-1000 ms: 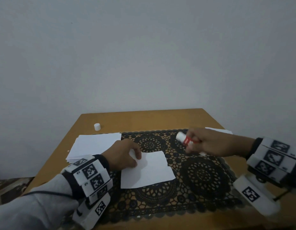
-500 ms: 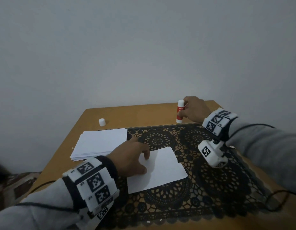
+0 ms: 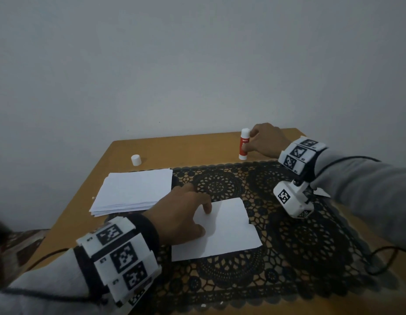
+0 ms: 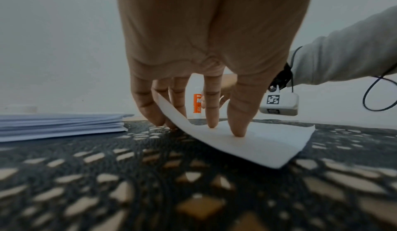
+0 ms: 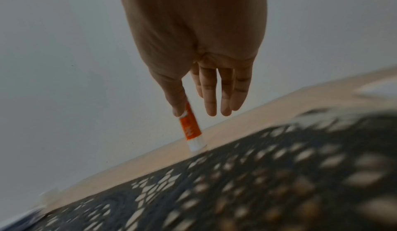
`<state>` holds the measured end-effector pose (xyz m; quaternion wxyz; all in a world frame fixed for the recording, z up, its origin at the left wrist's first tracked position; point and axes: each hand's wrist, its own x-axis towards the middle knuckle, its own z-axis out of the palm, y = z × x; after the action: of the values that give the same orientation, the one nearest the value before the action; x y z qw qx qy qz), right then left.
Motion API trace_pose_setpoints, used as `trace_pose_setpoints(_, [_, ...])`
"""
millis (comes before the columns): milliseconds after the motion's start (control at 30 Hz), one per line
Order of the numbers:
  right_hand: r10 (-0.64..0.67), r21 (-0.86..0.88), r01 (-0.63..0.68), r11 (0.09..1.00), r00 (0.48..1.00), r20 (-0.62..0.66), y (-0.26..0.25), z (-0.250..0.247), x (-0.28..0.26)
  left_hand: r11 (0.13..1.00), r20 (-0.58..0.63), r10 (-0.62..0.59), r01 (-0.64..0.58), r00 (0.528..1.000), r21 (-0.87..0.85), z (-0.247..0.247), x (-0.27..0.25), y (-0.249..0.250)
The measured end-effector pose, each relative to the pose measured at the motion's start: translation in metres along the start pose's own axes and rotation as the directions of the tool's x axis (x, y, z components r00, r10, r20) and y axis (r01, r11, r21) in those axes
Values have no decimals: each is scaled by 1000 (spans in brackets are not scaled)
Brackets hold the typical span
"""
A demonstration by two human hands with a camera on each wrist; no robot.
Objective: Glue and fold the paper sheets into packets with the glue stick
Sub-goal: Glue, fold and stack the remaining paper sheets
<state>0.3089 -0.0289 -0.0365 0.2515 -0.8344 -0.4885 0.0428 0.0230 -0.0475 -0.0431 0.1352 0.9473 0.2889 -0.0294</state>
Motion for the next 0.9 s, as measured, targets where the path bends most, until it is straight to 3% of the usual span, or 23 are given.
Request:
trace_pose_setpoints(233, [-11,-282,42,959,994,113,43,-65,-39,996,17,-18,16,1000,86,-2,-2,4])
trace_pose_setpoints(400, [226,-464,-99,881,947,227,95,-94,-80,993,-80,33,-23,996,119,-3,-9,12])
trace_pose_setpoints(567, [433,-376,-355,856,889,149,130,-98,-98,993,-95,75,-66,993,97,-4,-20,19])
trace_pose_setpoints(900, [433,-314,-381,870,895,112,139,-70,-85,993,-45,99,-95,994,76,-2,-27,32])
